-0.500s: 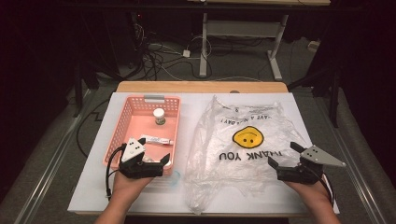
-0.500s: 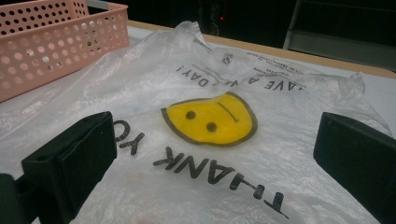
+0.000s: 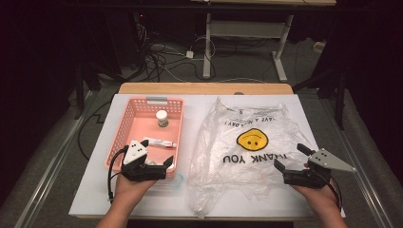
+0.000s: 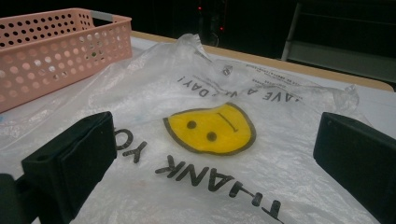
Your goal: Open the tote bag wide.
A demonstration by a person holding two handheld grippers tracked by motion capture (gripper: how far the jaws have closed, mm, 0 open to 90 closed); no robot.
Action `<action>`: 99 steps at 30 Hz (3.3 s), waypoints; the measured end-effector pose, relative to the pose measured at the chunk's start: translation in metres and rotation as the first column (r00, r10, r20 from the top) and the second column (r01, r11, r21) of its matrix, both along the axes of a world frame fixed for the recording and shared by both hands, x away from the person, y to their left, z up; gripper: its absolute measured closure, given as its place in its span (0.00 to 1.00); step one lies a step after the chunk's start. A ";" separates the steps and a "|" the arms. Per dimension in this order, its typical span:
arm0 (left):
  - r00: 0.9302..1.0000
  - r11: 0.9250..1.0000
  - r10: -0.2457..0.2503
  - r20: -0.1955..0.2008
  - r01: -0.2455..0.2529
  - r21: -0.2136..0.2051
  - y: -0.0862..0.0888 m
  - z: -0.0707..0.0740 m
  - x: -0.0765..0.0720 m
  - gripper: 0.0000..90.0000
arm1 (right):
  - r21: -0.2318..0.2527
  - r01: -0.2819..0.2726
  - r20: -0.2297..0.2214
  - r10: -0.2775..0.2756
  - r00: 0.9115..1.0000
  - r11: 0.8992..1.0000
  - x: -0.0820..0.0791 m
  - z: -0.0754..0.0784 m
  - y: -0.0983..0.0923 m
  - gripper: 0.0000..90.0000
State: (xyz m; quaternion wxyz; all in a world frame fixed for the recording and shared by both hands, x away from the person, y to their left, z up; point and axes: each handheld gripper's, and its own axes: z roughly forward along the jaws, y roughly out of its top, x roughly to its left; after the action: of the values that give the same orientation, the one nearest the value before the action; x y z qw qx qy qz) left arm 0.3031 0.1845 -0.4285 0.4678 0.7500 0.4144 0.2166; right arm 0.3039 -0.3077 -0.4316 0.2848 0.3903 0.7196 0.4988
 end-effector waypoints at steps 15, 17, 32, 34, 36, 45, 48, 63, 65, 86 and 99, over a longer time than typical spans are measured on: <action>1.000 0.999 0.006 -0.007 -0.005 0.033 0.000 0.001 -0.001 0.00 | -0.016 0.001 -0.019 -0.001 1.000 1.000 0.003 0.007 -0.005 0.00; 1.000 0.998 0.002 -0.016 -0.001 0.067 -0.001 0.002 0.001 0.00 | -0.019 -0.001 -0.022 0.001 1.000 1.000 0.003 0.008 -0.007 0.00; 0.999 0.997 -0.020 -0.040 0.022 0.070 -0.001 0.002 0.004 0.00 | -0.021 0.134 -0.083 -0.135 0.987 0.991 0.013 0.003 -0.065 0.03; 0.999 0.997 -0.019 -0.033 0.021 0.077 -0.002 0.002 0.004 0.00 | -0.023 0.156 -0.095 -0.158 0.983 0.987 0.015 0.001 -0.074 0.04; 0.999 0.997 -0.019 -0.025 0.021 0.077 -0.002 0.003 0.003 0.00 | -0.019 0.173 -0.108 -0.174 0.979 0.985 0.016 -0.001 -0.081 0.05; 0.997 0.998 -0.044 -0.058 0.047 0.045 0.000 0.004 0.003 0.00 | -0.052 0.203 -0.168 -0.209 0.963 0.978 0.029 -0.017 -0.097 0.16; 0.996 0.998 -0.050 -0.071 0.052 0.021 0.002 0.005 0.004 0.00 | -0.049 0.201 -0.194 -0.206 0.959 0.978 0.038 -0.020 -0.097 0.18; 0.996 0.998 -0.054 -0.073 0.055 0.010 0.001 0.009 0.005 0.01 | -0.075 0.181 -0.366 -0.196 0.910 0.981 0.114 -0.032 -0.103 0.29; 0.996 0.999 -0.053 -0.078 0.053 0.003 0.001 0.009 0.006 0.00 | -0.081 0.151 -0.382 -0.170 0.908 0.985 0.122 -0.034 -0.099 0.31; 0.996 0.997 -0.055 -0.072 0.058 0.047 -0.004 0.003 0.005 0.00 | -0.150 0.003 -0.392 -0.063 0.918 0.989 0.115 -0.043 -0.083 0.64; 0.995 0.996 -0.069 -0.075 0.073 0.053 -0.008 0.003 0.005 0.00 | -0.132 -0.054 -0.405 -0.004 0.914 0.990 0.106 -0.043 -0.078 0.98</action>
State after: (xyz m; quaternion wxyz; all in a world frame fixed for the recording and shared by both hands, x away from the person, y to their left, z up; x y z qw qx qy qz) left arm 0.3085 0.1768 -0.4257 0.4389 0.7843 0.3981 0.1838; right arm 0.4095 -0.3861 -0.4746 0.1504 0.4547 0.8010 0.3592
